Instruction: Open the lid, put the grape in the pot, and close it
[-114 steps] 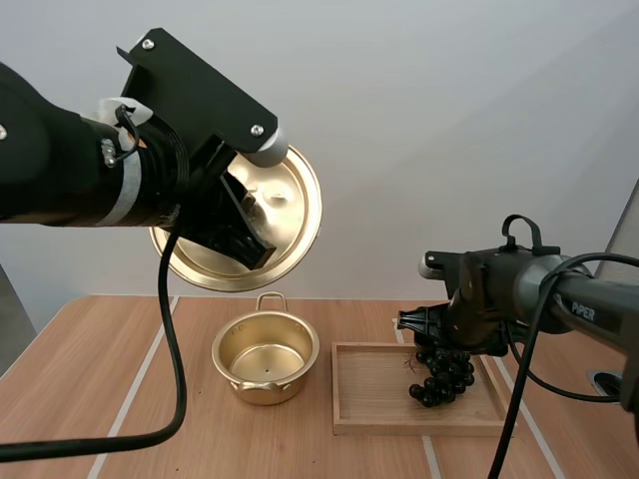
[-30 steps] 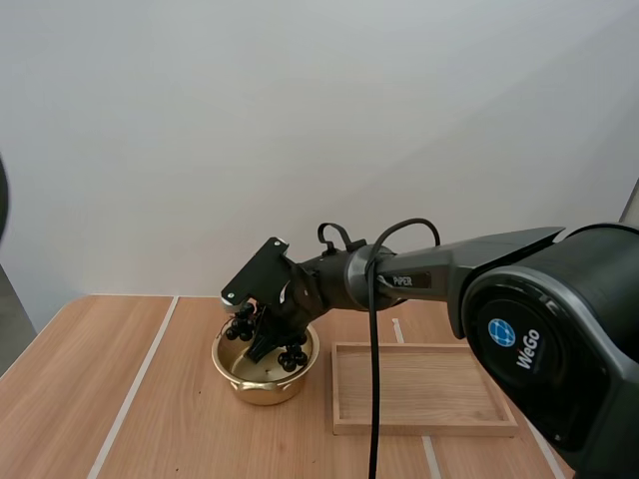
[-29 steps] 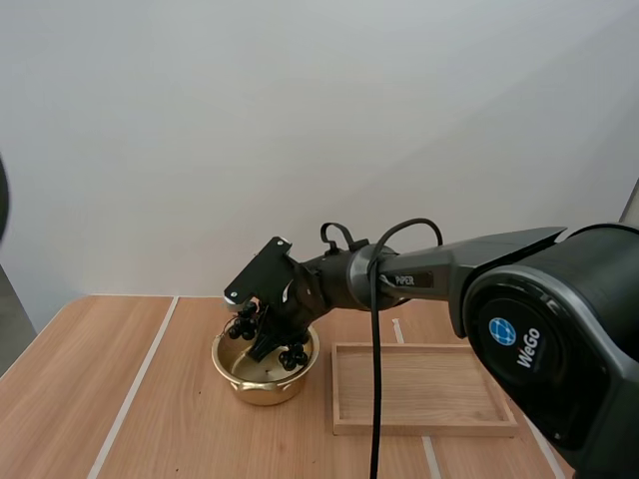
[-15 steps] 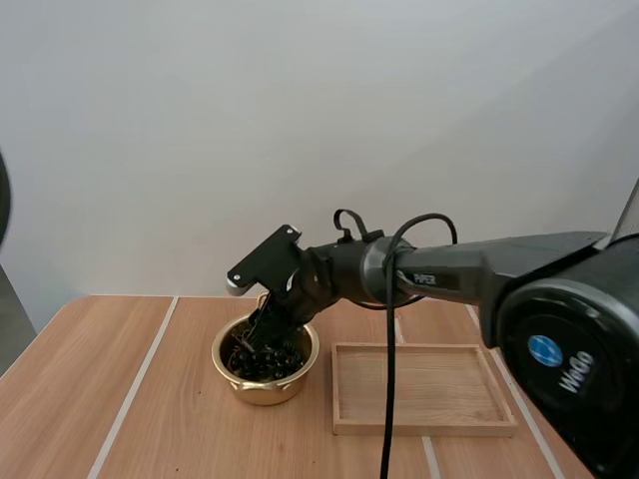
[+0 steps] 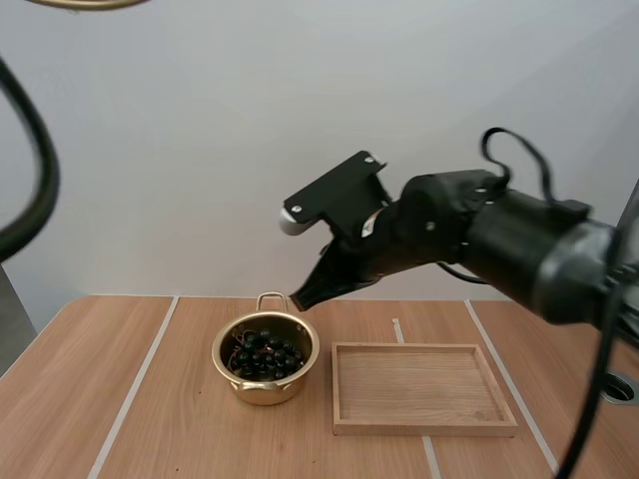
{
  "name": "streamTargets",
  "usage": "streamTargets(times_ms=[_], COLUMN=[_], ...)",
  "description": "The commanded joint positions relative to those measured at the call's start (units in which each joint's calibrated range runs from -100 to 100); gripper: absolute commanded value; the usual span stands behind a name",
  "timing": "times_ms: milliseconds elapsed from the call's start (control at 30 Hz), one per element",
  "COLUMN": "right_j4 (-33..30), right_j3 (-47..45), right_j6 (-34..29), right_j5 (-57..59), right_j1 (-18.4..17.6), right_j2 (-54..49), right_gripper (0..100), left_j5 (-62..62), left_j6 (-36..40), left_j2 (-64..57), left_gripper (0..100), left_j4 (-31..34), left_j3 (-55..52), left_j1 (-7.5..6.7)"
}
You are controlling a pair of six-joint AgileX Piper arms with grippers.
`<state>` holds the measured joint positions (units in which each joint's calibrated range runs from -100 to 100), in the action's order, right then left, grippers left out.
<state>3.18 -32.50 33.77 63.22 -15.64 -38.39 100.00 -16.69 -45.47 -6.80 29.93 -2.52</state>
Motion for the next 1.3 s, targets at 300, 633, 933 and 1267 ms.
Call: streamTargets(times_ms=[300, 633, 933, 1267], right_j4=[-3.18, -4.4, -4.4, -8.65], right_j3=[-4.86, -5.52, -5.52, -5.52], right_j6=[-3.88, -5.83, -6.2, -6.2], right_j5=[13.86, 29.39, 36.78, 36.78], right_j1=[4.9, 4.9, 4.9, 4.9], right_j2=[-27.6, -38.16, -44.72, -46.77], right_gripper=[0, 0, 0, 0], left_j5=[0.0, -11.29, -26.05, -31.05], left_j6=[-4.21, -11.63, -17.1, -20.09], left_j2=[11.52, 21.86, 34.22, 44.47], left_gripper=[0, 0, 0, 0], left_j4=[-4.55, -8.13, -10.01, -13.28], left_j3=[-22.36, -50.15, -59.16, -59.16], left_j1=[-0.15, -0.15, -0.15, -0.15])
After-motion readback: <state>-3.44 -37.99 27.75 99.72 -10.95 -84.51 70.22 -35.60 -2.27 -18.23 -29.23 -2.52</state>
